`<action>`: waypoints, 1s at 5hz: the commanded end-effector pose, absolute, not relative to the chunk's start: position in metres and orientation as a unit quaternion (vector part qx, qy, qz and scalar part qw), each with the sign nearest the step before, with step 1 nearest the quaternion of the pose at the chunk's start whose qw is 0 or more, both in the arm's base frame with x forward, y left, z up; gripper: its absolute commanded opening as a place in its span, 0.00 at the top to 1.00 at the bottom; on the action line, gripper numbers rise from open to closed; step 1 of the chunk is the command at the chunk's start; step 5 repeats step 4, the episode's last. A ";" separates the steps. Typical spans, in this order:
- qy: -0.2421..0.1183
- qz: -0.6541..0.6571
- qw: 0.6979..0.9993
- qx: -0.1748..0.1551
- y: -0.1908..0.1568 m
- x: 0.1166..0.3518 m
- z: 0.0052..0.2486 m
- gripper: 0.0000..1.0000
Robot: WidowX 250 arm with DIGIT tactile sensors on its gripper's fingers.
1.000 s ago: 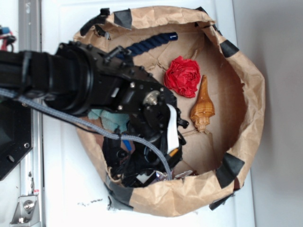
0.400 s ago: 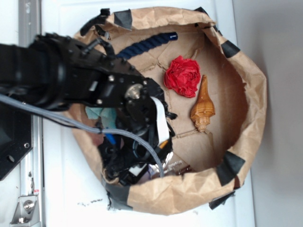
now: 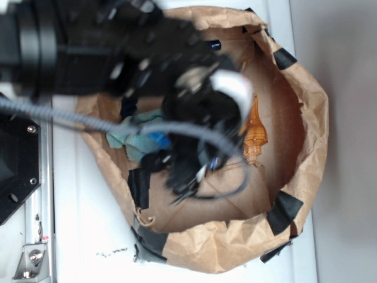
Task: Grab the silver keys.
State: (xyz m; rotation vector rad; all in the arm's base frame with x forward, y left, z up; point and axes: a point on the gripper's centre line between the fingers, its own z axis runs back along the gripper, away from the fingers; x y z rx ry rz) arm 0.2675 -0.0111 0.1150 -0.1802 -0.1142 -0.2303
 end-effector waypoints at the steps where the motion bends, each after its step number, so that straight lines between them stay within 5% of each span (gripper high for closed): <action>1: -0.069 0.052 0.996 -0.002 -0.017 0.269 0.173 1.00; 5: -0.074 0.038 0.996 -0.013 -0.033 0.259 0.164 1.00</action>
